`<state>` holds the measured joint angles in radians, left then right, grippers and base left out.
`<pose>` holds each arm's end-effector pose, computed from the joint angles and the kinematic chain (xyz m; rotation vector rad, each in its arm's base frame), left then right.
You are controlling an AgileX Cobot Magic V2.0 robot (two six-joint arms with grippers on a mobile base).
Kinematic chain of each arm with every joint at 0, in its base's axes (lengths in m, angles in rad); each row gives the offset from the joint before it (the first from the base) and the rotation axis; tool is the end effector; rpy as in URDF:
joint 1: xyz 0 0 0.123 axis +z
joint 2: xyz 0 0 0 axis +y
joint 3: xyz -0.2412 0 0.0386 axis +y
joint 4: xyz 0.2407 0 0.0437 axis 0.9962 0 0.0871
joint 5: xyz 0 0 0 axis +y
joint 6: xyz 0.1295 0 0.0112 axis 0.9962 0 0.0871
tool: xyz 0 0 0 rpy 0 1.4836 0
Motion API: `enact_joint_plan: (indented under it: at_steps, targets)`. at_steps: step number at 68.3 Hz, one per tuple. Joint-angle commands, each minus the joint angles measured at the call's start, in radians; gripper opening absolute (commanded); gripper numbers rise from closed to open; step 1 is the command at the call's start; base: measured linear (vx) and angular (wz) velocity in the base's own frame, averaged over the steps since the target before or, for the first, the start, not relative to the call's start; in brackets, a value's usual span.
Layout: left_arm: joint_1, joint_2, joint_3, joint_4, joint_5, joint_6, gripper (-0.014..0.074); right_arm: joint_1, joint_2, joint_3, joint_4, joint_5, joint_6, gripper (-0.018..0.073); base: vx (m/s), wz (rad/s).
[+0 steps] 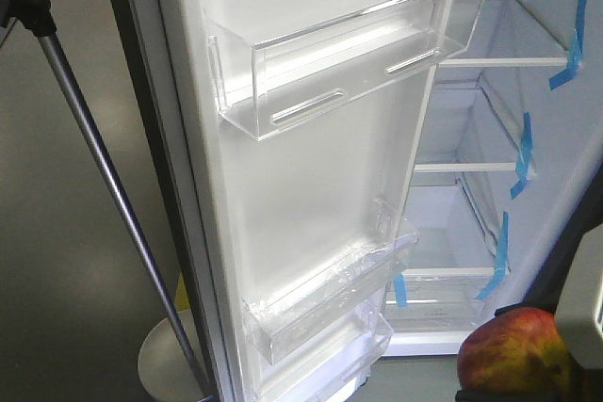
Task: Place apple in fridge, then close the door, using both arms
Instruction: 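Approach the open refrigerator door bins with the apple held, then raise the right gripper with the apple over the upper door bin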
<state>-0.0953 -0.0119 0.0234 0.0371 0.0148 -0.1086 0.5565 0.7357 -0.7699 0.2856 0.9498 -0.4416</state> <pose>0.1287 -0.0122 0.2074 0.0175 1.5112 -0.1334 0.1315 0.1169 0.2738 -1.0632 2.1410 0.4099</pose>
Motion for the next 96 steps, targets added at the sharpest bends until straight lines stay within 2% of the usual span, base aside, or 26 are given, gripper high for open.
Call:
enact_joint_plan:
  at_steps: [1, 29, 39, 45, 61, 77, 96]
  targets:
    - [-0.004, -0.014, -0.017, -0.008, -0.071, -0.008, -0.0006, 0.001, -0.005, -0.028, 0.013, -0.056, -0.002, 0.0254, 0.00, 0.00]
    - [-0.004, -0.014, -0.017, -0.008, -0.071, -0.008, -0.0006, 0.001, -0.005, -0.028, 0.013, -0.056, -0.002, 0.0254, 0.00, 0.00]
    - [-0.004, -0.014, -0.017, -0.008, -0.071, -0.008, -0.0006, 0.001, -0.005, -0.028, 0.041, -0.062, -0.002, 0.0254, 0.00, 0.00]
    - [-0.004, -0.014, -0.017, -0.008, -0.071, -0.008, -0.0006, 0.001, 0.004, -0.028, 0.038, -0.078, 0.039, 0.0253, 0.00, 0.00]
    - [-0.004, -0.014, -0.017, -0.008, -0.071, -0.008, -0.0006, 0.001, 0.164, -0.032, -0.057, -0.099, 0.195, 0.0253, 0.00, 0.00]
    - [-0.004, -0.014, -0.017, -0.008, -0.071, -0.008, -0.0006, 0.001, 0.384, -0.112, -0.226, -0.136, 0.344, 0.0253, 0.00, 0.00]
    - [-0.004, -0.014, -0.017, -0.008, -0.071, -0.008, -0.0006, 0.000, 0.444, -0.350, -0.286, -0.096, 0.361, 0.0253, 0.00, 0.00]
